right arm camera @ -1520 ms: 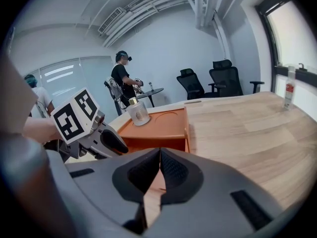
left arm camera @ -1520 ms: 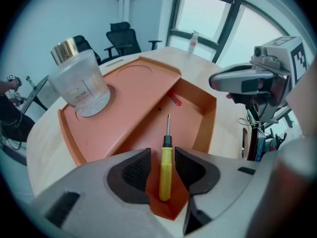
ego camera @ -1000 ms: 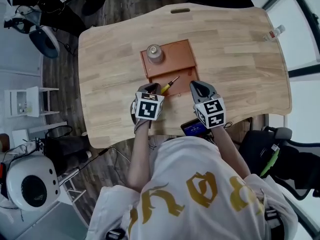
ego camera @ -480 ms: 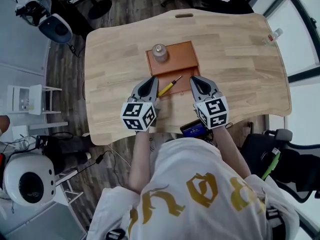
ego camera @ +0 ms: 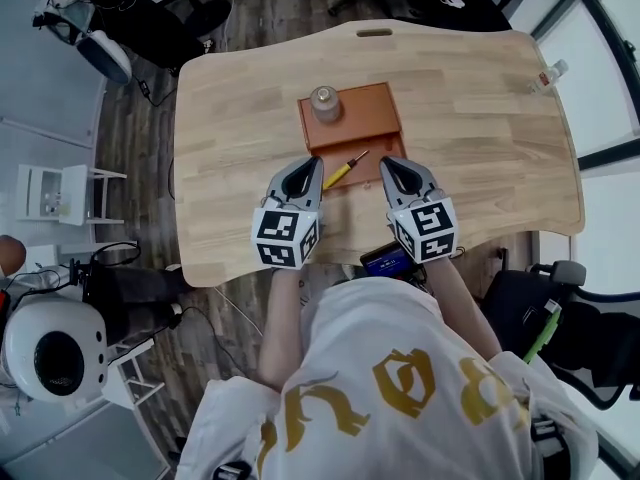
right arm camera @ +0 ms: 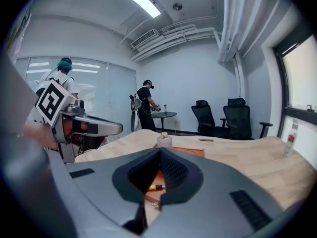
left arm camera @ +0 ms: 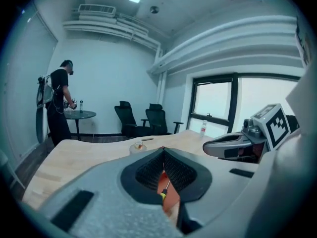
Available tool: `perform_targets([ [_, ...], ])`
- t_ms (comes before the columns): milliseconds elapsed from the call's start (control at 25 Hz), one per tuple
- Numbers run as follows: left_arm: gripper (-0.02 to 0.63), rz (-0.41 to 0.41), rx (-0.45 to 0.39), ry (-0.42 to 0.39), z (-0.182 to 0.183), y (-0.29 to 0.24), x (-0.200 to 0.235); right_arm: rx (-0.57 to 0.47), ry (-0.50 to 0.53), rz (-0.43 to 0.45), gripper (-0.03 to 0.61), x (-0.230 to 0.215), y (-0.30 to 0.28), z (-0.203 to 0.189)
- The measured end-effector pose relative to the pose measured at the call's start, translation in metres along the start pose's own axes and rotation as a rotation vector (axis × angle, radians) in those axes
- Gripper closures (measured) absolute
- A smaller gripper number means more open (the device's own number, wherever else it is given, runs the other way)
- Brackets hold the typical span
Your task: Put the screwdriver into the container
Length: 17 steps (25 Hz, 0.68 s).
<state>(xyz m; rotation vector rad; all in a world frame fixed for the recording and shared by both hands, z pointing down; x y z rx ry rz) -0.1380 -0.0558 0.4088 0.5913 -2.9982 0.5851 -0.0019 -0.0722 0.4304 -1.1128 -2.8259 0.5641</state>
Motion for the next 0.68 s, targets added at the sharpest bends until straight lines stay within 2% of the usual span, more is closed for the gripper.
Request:
perform_targets([
  [120, 0.604, -0.020, 0.011, -0.031, 0.000, -0.003, -0.005, -0.001, -0.004, -0.005, 0.568, -0.001, 0.000, 0.001],
  [440, 0.604, -0.051, 0.048, -0.016, -0.007, -0.011, -0.003, 0.010, -0.037, -0.017, 0.568, -0.005, -0.004, -0.001],
  [680, 0.604, -0.045, 0.053, -0.038, -0.011, -0.015, 0.002, 0.011, -0.047, -0.024, 0.568, -0.009, -0.008, -0.005],
])
Point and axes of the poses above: the fingertips, and each gripper's own axes: y backward along the fingers, x to its left, z out of its top, the point moved 2 cm from there along y, backward along the fingers, and after that the axes turned 1 degree about z, right-handed, at the moved point
